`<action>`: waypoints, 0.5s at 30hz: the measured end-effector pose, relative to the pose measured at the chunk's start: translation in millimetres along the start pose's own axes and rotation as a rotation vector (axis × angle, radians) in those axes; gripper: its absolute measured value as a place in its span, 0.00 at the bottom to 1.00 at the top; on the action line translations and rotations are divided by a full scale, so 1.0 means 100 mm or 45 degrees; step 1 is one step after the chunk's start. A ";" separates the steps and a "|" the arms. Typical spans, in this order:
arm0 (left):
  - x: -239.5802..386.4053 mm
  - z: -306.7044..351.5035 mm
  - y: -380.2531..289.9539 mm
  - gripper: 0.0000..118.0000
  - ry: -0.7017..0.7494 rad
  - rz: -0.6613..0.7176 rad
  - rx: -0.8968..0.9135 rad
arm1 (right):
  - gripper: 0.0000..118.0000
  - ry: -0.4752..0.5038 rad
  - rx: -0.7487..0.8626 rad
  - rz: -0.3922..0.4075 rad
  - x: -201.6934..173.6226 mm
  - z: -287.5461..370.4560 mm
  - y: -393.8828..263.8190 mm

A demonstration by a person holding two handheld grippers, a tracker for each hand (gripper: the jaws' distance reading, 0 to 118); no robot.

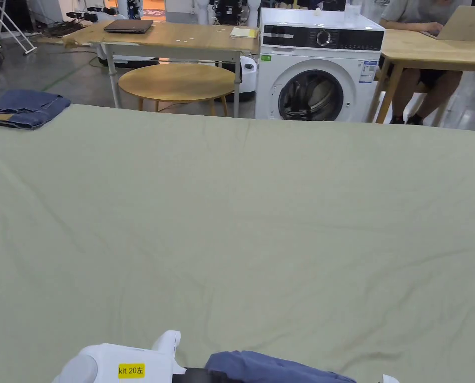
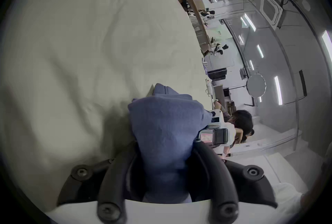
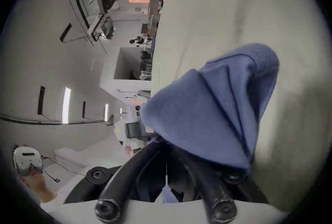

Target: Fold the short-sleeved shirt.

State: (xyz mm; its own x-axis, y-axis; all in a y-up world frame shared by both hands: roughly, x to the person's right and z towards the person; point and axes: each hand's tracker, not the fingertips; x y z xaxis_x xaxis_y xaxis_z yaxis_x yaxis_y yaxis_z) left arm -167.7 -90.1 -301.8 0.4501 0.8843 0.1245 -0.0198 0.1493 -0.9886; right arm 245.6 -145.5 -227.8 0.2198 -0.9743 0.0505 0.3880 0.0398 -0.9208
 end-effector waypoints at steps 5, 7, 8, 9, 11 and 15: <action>0.04 0.71 0.18 0.23 0.153 -0.050 0.082 | 0.00 -0.043 -0.002 0.136 -0.33 0.08 -0.09; -0.02 1.23 0.32 0.23 0.248 -0.070 0.129 | 0.00 -0.050 0.004 0.185 -0.44 0.08 -0.13; -0.08 1.50 0.41 0.23 0.303 -0.078 0.132 | 0.00 -0.048 0.009 0.199 -0.48 0.08 -0.14; -0.14 1.80 0.49 0.23 0.378 -0.067 0.145 | 0.00 -0.048 0.014 0.216 -0.52 0.07 -0.14; -0.25 2.34 0.66 0.23 0.511 -0.077 0.146 | 0.00 -0.062 0.030 0.246 -0.58 0.05 -0.13; -0.34 3.16 0.85 0.23 0.703 -0.109 0.191 | 0.00 -0.065 0.059 0.260 -0.62 0.01 -0.08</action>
State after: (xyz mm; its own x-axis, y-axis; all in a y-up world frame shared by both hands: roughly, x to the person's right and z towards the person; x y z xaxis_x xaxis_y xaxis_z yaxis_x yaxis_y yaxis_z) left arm -466.6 32.3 -363.6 0.8539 0.5105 0.1010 -0.0710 0.3065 -0.9492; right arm 230.1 -85.3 -223.6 0.3427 -0.9324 -0.1147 0.3711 0.2465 -0.8953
